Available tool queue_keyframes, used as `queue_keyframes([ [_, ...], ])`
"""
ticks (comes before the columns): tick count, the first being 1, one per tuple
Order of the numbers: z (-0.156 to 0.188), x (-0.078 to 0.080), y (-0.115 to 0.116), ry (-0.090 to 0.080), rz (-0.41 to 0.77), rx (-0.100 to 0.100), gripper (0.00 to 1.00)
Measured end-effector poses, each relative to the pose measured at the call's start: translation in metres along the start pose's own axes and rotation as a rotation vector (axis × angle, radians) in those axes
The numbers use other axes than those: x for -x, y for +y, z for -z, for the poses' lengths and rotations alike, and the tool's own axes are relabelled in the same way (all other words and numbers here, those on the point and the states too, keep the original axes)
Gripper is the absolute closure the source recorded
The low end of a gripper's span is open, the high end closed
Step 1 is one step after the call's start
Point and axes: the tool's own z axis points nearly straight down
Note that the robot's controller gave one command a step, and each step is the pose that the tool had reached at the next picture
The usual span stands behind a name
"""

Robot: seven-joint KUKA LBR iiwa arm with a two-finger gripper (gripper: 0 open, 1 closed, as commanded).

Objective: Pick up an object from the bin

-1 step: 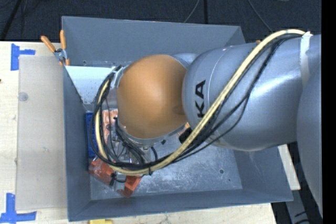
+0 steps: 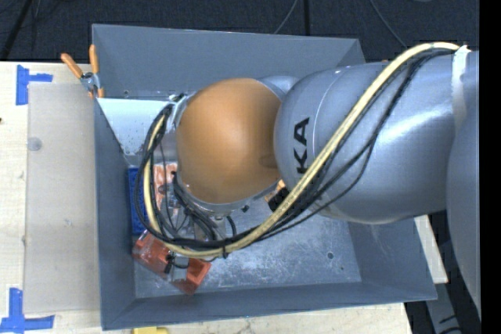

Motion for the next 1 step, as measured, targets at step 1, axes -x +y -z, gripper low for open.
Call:
queue_keyframes([
  [1,-0.0736,0.0066,-0.0203,0.002,-0.118,-0.001,0.0],
])
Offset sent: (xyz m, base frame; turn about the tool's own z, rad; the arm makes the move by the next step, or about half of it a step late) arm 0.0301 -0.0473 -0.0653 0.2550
